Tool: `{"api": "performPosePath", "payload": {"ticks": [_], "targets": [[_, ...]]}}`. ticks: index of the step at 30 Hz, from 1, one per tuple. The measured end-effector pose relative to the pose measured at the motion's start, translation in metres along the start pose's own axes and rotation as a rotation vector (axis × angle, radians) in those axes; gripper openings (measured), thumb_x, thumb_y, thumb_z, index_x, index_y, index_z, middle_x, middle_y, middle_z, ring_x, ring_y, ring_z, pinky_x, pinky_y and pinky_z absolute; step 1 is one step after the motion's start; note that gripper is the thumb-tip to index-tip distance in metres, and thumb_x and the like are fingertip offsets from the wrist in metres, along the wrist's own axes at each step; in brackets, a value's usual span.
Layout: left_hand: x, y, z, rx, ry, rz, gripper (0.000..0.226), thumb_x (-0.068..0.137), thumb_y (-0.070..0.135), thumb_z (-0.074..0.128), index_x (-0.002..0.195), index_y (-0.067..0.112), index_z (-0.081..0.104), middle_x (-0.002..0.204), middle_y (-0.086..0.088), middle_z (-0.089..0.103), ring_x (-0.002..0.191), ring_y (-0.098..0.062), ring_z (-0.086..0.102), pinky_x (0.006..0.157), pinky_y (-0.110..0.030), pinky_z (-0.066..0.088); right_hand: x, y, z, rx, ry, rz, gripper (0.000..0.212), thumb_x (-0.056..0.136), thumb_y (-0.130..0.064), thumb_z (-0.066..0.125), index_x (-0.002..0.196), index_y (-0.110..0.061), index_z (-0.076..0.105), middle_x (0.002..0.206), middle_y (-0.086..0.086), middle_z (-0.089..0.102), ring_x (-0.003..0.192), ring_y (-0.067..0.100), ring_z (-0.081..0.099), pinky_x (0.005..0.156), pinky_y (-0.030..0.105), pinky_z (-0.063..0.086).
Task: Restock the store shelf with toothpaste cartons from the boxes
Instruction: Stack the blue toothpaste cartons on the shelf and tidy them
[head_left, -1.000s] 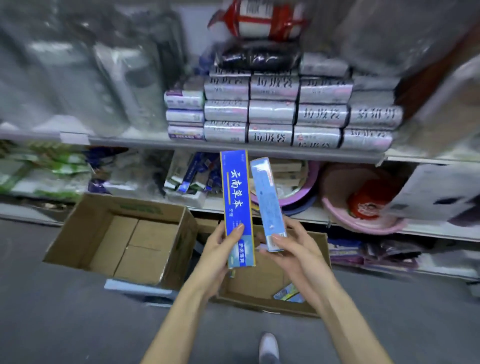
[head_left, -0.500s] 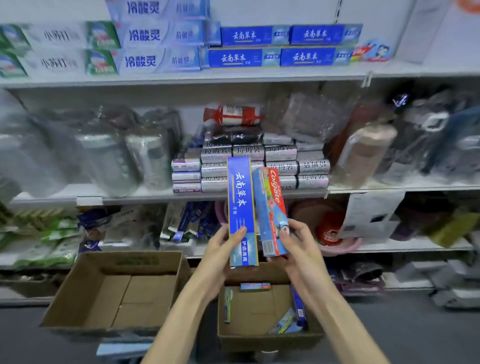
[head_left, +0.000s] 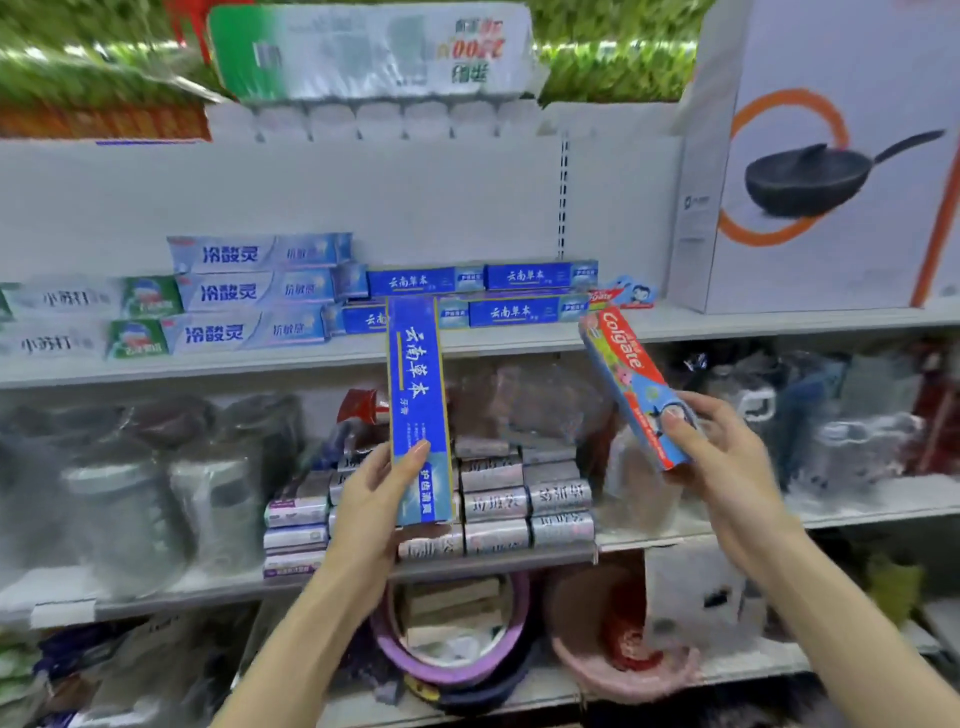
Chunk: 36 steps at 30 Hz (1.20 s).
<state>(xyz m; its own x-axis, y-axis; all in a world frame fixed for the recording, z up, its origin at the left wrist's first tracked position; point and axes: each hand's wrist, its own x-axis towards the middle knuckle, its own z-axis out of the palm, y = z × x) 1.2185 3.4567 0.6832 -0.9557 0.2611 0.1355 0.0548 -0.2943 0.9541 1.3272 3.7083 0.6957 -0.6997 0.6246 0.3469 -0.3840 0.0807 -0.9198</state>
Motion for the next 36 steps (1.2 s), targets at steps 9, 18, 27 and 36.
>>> {"api": "performPosePath", "payload": {"ticks": [9, 18, 27, 36], "targets": [[0.114, 0.015, 0.128, -0.034, 0.028, 0.089, 0.013, 0.090, 0.027, 0.061, 0.093, 0.017, 0.068, 0.083, -0.007, 0.073, 0.060, -0.014, 0.065, 0.048, -0.022, 0.049, 0.219, -0.025, -0.088, -0.476, -0.027, -0.271, 0.013, 0.090, -0.018, 0.064, 0.100, -0.022, 0.058, 0.095, -0.004, 0.061, 0.087, 0.016, 0.059, 0.064, 0.031, 0.053], [0.177, 0.004, 0.192, -0.009, 0.142, 0.090, 0.027, 0.091, 0.032, 0.060, 0.107, 0.011, 0.067, 0.094, -0.015, 0.072, 0.060, -0.015, 0.063, 0.037, -0.014, 0.039, 0.378, 0.028, -0.117, -0.988, -0.335, -0.371, 0.012, 0.088, -0.023, 0.067, 0.090, -0.023, 0.055, 0.087, 0.000, 0.060, 0.077, 0.019, 0.055, 0.062, 0.029, 0.039], [0.218, 0.008, 0.209, -0.025, 0.227, 0.090, 0.038, 0.089, 0.037, 0.061, 0.112, 0.006, 0.064, 0.106, -0.023, 0.069, 0.049, -0.016, 0.061, 0.032, -0.019, 0.037, 0.453, 0.059, -0.088, -1.102, -0.438, -0.423, 0.018, 0.084, -0.016, 0.071, 0.100, -0.010, 0.064, 0.101, 0.007, 0.062, 0.087, 0.018, 0.050, 0.066, 0.030, 0.033], [0.234, 0.004, 0.211, 0.081, 0.198, 0.129, 0.030, 0.088, 0.039, 0.061, 0.104, 0.014, 0.066, 0.099, -0.016, 0.073, 0.076, -0.025, 0.069, 0.047, -0.024, 0.049, 0.466, 0.068, -0.068, -1.168, -0.314, -0.412, 0.029, 0.076, -0.037, 0.077, 0.092, -0.019, 0.060, 0.091, -0.001, 0.046, 0.089, 0.020, 0.047, 0.064, 0.033, 0.038]]}}
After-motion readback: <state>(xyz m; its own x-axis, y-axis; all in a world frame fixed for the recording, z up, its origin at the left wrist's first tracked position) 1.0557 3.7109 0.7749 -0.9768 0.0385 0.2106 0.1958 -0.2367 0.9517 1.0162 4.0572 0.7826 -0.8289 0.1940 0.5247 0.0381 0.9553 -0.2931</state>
